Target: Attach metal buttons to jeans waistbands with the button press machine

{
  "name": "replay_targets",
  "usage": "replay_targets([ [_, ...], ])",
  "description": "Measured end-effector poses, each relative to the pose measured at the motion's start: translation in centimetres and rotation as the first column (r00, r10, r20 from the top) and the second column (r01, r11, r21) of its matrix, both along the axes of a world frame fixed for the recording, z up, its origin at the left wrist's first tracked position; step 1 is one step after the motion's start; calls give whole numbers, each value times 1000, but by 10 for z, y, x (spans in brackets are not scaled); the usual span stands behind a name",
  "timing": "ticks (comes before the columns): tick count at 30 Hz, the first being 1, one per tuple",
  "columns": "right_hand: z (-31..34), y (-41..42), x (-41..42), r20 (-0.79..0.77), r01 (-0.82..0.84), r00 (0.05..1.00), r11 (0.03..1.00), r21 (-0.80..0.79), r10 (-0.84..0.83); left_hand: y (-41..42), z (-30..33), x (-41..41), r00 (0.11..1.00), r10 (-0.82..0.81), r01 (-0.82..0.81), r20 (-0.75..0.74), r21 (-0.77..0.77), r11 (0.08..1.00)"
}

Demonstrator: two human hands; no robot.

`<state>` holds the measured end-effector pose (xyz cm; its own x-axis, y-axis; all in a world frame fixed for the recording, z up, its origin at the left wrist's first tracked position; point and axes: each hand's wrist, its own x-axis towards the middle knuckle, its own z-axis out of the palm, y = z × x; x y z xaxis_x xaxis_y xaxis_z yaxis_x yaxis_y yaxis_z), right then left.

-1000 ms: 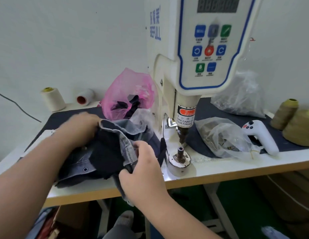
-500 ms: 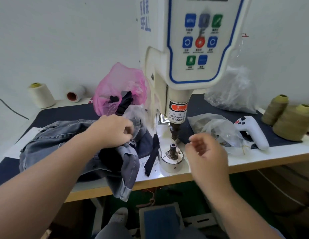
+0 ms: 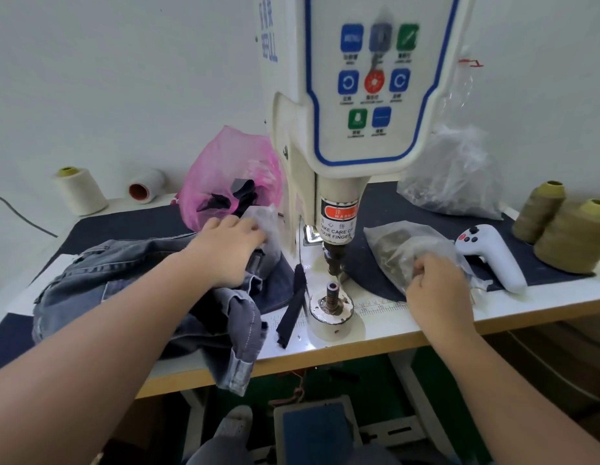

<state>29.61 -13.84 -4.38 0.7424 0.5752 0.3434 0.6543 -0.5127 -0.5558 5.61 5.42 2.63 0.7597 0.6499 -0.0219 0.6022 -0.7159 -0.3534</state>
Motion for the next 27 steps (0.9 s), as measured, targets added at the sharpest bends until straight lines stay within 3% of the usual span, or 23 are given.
replay_targets([
  [2, -2, 0, -1, 74, -15, 997, 999, -36, 18, 5, -4, 4, 998, -32, 36, 45, -102, 994],
  [4, -2, 0, -1, 139, -14, 990, 996, -83, 25, 11, -6, 7, 979, 68, -39, 190, -153, 987],
  [7, -2, 1, 0, 204, 29, 979, 985, -171, 7, 20, -10, 10, 929, 155, -126, 336, -107, 986],
  [11, -1, 2, -1, 215, 134, 973, 969, -208, -88, 24, -18, 21, 953, 241, -228, 185, -89, 970],
  [17, -2, 2, 0, 230, 124, 971, 965, -233, -69, 29, -22, 34, 943, 334, -331, -5, -145, 932],
  [22, -2, -1, 2, 190, 30, 982, 991, -131, -5, 31, -25, 32, 943, 330, -320, 40, -164, 933],
  [27, -2, 0, 5, 163, 4, 986, 986, -166, 23, 29, -28, 31, 926, 353, -326, 133, -185, 927],
])
